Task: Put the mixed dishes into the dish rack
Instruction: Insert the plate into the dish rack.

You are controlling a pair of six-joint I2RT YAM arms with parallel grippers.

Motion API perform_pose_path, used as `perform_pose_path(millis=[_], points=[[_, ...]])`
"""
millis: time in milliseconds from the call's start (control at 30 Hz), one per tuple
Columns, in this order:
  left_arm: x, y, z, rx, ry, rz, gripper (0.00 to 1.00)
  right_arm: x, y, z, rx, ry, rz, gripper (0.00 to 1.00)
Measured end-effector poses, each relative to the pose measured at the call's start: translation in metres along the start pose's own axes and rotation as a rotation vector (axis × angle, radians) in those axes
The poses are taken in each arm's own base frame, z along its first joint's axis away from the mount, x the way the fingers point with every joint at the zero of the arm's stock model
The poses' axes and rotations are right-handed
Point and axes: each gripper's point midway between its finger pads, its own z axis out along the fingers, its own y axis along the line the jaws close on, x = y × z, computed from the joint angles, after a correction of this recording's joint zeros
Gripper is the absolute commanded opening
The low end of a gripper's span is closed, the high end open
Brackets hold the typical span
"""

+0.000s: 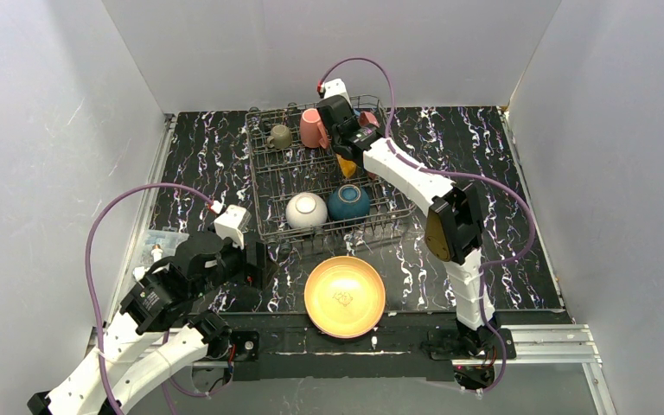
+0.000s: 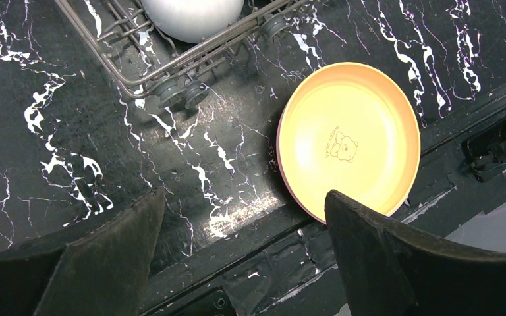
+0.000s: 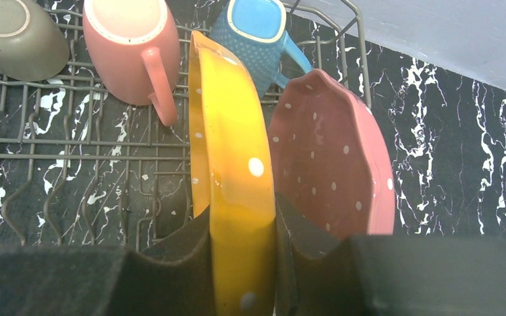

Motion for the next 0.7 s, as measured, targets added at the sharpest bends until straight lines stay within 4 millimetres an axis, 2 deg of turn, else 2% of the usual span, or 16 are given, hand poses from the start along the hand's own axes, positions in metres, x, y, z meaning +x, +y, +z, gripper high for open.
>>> perform_pose_path(millis=[700], points=[[0.0,0.0001,0.0,0.0,0.0,0.0,0.91,0.0102,0.0043,0.0021,-0.01,0.024,0.019,0.01]])
